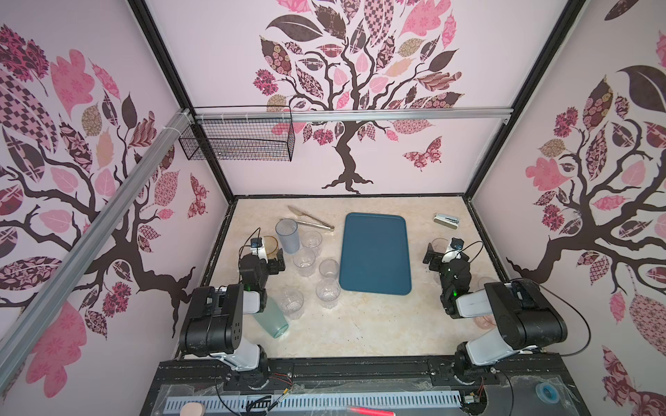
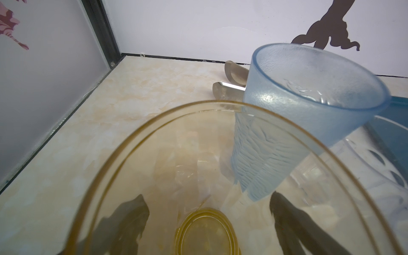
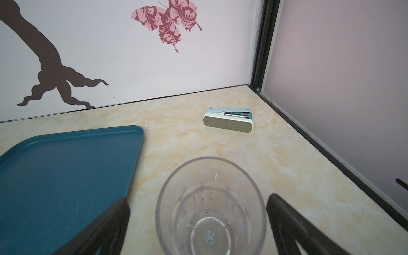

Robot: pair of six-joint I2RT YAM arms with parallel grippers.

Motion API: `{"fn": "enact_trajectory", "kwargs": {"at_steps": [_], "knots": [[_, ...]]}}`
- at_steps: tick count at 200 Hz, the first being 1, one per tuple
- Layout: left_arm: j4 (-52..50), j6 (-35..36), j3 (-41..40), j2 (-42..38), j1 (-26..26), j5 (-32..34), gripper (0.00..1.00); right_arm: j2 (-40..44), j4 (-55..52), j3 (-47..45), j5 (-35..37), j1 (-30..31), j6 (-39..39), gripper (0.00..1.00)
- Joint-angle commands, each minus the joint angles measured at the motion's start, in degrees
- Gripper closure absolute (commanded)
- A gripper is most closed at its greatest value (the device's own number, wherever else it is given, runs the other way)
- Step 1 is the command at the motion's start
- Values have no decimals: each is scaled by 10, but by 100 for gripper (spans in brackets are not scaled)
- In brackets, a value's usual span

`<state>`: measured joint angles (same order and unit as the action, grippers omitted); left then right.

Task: Place the glasses into the tray
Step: Rotate the tray at the center of the table.

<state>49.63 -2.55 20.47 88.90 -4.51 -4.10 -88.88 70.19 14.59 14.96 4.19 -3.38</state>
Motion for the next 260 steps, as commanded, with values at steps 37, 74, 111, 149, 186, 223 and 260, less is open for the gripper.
{"fn": "enact_trajectory", "kwargs": {"at_steps": [37,74,111,149,186,223,260], "knots": [[7,7,14,5,0,2,2,-14,-5,7,9,1,-1,0],[7,7,14,5,0,2,2,-14,-4,7,9,1,-1,1],[7,7,14,4,0,2,2,-14,-4,7,10,1,-1,0],[6,7,14,4,1,3,2,-13,-2,6,10,1,-2,1],[7,9,14,4,3,8,2,-3,-2,7,6,2,4,0],[-54,3,2,-88,21,68,2,103,-166,41,-15,13,21,0],[-109,-11,-12,-165,41,111,2,154,-229,61,-1,25,-5,0]]}}
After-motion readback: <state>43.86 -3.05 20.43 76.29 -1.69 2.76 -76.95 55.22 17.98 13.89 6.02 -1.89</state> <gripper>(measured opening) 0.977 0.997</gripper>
